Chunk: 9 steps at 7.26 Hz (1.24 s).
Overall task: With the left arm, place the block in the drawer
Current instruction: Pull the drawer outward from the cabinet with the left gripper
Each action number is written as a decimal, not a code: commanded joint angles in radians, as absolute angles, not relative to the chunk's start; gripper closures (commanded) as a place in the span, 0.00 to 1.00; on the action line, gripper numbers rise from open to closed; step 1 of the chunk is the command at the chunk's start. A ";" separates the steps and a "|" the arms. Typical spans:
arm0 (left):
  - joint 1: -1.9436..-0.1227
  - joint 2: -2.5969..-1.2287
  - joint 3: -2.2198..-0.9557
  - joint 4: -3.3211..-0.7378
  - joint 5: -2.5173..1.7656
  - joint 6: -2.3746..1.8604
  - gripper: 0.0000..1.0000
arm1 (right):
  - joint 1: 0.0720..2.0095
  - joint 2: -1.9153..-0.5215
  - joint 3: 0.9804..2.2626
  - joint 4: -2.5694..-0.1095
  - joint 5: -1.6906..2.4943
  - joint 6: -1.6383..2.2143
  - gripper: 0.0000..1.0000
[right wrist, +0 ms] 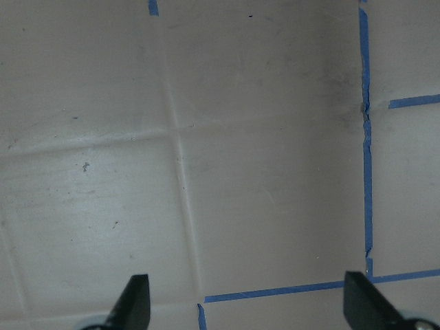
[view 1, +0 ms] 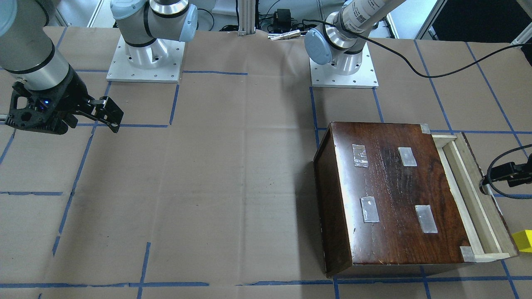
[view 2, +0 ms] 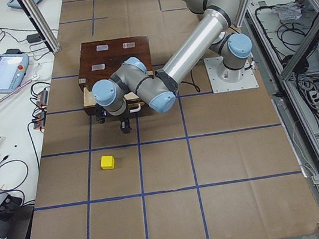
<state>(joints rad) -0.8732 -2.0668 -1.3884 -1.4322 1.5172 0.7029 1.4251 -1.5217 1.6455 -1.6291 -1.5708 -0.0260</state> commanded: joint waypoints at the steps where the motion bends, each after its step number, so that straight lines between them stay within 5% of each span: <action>1: -0.870 -2.077 -1.374 -1.427 1.540 0.703 0.01 | 1.425 -1.522 1.646 -1.629 -1.571 -0.026 0.00; 9: -0.838 -2.112 -1.338 -1.408 1.542 0.747 0.02 | 1.425 -1.522 1.644 -1.629 -1.571 -0.026 0.00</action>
<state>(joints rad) -0.8414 -2.1072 -1.3407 -1.4083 1.5416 0.7399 1.4251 -1.5217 1.6457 -1.6291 -1.5708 -0.0254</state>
